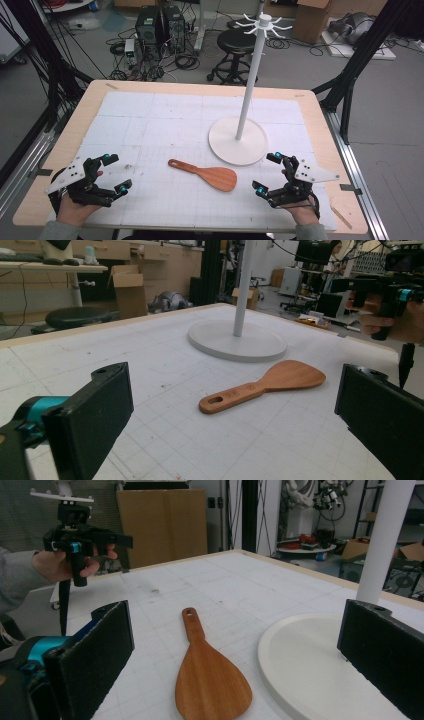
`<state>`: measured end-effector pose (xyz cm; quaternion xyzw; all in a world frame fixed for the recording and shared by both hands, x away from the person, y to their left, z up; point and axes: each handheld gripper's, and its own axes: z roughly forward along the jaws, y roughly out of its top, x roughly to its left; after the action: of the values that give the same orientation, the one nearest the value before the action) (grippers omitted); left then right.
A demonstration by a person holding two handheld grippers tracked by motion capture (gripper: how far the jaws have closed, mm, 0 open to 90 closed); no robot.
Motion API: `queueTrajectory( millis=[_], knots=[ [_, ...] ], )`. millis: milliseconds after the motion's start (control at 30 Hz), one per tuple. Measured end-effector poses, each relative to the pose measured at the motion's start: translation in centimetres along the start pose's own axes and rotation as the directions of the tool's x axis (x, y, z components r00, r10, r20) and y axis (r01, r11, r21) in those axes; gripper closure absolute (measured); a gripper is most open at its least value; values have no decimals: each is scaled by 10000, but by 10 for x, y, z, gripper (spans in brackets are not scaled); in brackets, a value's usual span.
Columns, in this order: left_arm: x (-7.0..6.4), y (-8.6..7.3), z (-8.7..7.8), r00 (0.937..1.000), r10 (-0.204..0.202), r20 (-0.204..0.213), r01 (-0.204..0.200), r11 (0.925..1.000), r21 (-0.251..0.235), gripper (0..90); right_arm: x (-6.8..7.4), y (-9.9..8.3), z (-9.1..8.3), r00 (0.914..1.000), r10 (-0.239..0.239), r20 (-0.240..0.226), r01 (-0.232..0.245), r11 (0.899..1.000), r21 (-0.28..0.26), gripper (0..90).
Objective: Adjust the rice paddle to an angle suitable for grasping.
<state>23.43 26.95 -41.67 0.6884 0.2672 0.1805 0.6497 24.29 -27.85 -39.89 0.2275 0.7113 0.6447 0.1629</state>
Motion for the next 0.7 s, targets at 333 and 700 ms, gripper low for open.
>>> queueTrajectory(
  millis=[333, 700],
  knots=[
    [1, 0, 1, 10000, -36, -69, 36, 10000, 66, 26, 0, 2, 6, 9977, 438, 508, -440, 9990, 29, 0],
    [2, -1, 2, 9999, -125, -98, 127, 9998, 143, 26, 0, 3, 8, 9997, 259, 11, -259, 9990, 353, 279]
  ],
)
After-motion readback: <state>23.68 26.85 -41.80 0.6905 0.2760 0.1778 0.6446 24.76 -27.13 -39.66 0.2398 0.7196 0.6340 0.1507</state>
